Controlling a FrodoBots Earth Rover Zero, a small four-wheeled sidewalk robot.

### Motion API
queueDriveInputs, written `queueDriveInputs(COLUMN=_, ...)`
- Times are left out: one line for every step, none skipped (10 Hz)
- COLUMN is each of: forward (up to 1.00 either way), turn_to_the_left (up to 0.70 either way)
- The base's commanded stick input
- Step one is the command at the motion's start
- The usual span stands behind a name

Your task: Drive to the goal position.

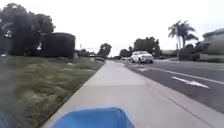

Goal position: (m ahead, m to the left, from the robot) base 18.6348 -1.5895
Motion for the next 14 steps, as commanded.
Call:
queueDriveInputs(forward=0.85, turn_to_the_left=0.06)
queueDriveInputs(forward=0.85, turn_to_the_left=0.14)
queueDriveInputs(forward=0.85, turn_to_the_left=0.23)
queueDriveInputs(forward=0.85, turn_to_the_left=0.27)
queueDriveInputs(forward=0.85, turn_to_the_left=0.27)
queueDriveInputs(forward=0.85, turn_to_the_left=0.00)
queueDriveInputs(forward=0.85, turn_to_the_left=0.00)
queueDriveInputs(forward=0.85, turn_to_the_left=0.00)
queueDriveInputs(forward=0.85, turn_to_the_left=0.00)
queueDriveInputs(forward=0.85, turn_to_the_left=0.00)
queueDriveInputs(forward=0.85, turn_to_the_left=0.04)
queueDriveInputs(forward=0.85, turn_to_the_left=0.19)
queueDriveInputs(forward=0.85, turn_to_the_left=0.27)
queueDriveInputs(forward=0.85, turn_to_the_left=0.11)
